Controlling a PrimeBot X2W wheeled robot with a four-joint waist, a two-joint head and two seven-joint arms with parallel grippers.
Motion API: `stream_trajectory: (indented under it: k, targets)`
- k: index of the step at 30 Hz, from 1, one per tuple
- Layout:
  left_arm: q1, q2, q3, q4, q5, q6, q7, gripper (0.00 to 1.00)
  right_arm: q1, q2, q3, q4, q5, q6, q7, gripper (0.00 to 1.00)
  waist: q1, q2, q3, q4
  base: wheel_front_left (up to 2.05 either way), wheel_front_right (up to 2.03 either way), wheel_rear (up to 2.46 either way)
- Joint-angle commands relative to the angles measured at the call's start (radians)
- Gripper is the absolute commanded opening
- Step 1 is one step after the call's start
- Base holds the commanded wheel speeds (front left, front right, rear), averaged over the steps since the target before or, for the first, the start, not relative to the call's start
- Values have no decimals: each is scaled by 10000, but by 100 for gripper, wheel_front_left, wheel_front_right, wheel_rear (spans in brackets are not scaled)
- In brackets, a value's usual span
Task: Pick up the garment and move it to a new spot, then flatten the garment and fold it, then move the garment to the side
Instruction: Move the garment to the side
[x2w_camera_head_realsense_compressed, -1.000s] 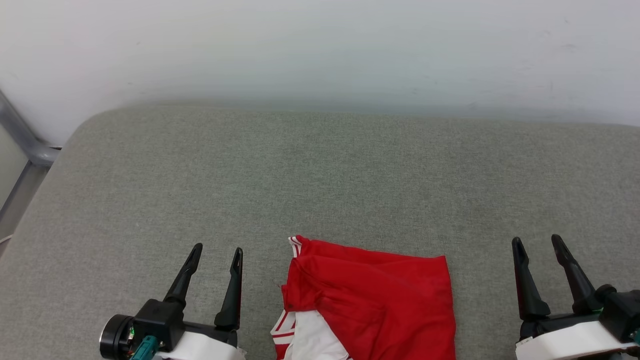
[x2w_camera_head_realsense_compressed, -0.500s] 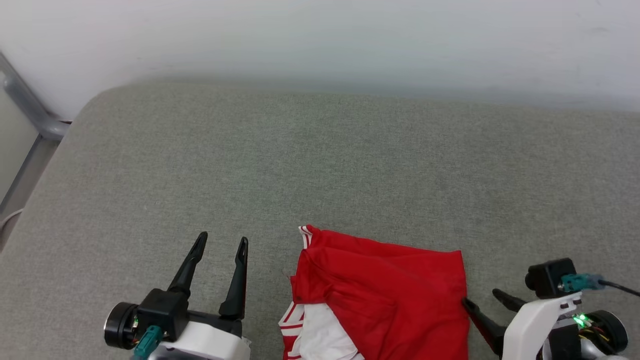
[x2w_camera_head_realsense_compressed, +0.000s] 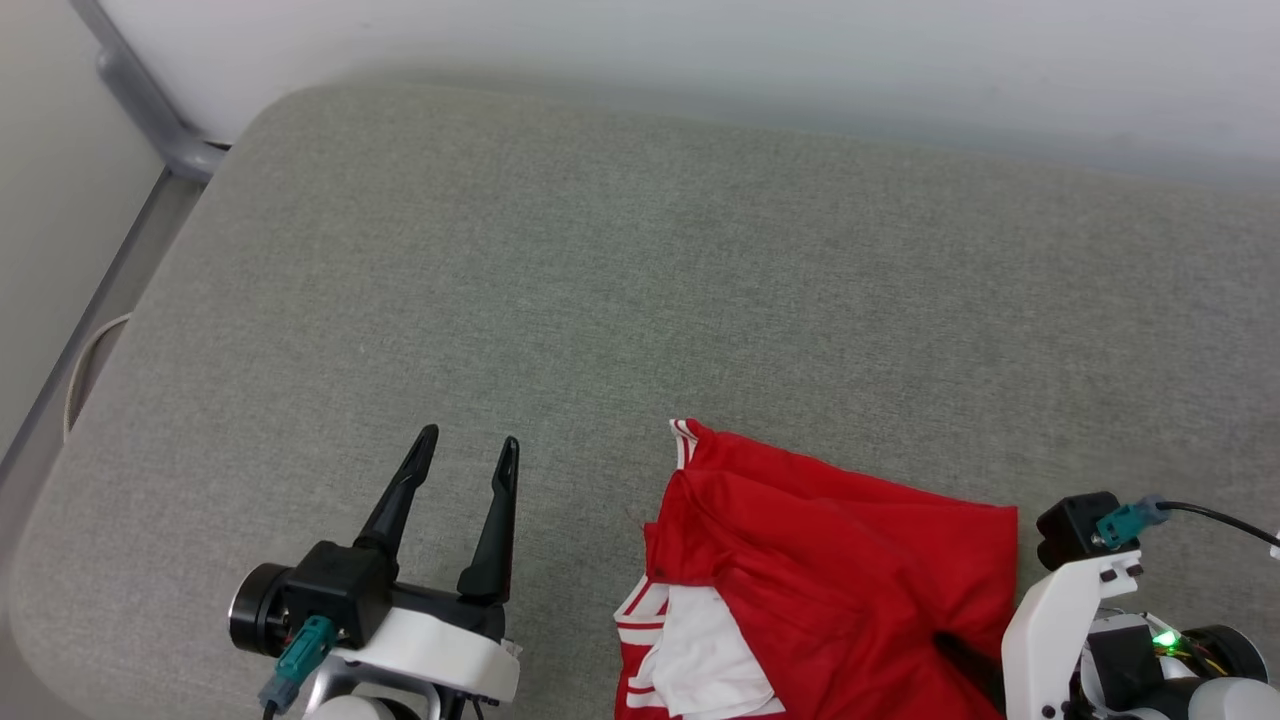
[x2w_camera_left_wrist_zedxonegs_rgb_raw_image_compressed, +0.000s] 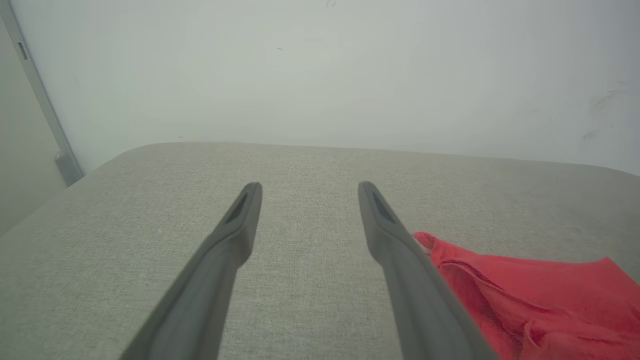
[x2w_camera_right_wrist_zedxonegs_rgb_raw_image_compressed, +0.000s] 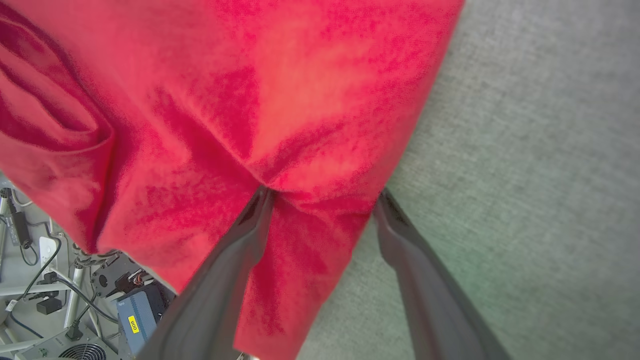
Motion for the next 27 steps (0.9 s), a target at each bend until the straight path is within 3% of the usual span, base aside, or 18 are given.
stream_trajectory:
  k: [1, 8, 9, 10, 15, 18, 22, 27]
  targets:
    - [-196, -16, 6, -38, -53, -14, -21, 100, -70, 87, 30, 166, -139, -8, 195, 100, 0, 0, 276, 310, 0, 0, 0]
    - [-344, -32, -16, -28, -35, -16, -21, 100, 77, 321, 543, 861, -207, -5, 645, 100, 0, 0, 491, 583, 0, 0, 0]
    - [-355, -34, -31, -21, -21, -15, -21, 100, 145, 291, 702, 980, -218, -3, 708, 46, 0, 0, 498, 605, 0, 0, 0]
    - [-366, -35, -31, -18, -14, -15, -21, 100, 173, 271, 840, 1059, -208, 7, 678, 0, 0, 0, 506, 618, 0, 0, 0]
    - [-351, -39, 13, 1, 60, -16, -21, 100, -206, -21, 1023, 1043, -230, -8, -51, 0, 0, 0, 426, 493, 0, 0, 0]
    - [-340, -37, -11, -3, 106, -15, -21, 100, -589, -519, 1283, 791, -493, -14, -650, 0, 0, 0, 321, 254, 0, 0, 0]
    - [-298, -37, -368, 3, 187, -16, -21, 100, -1117, -1615, 2049, 287, -895, -16, -1386, 0, 0, 0, 168, -244, 0, 0, 0]
    - [-434, -13, -936, -13, 173, -15, -21, 100, -1944, -3582, 3489, -446, -1401, -14, -2222, 0, 0, 0, 109, -1108, 0, 0, 0]
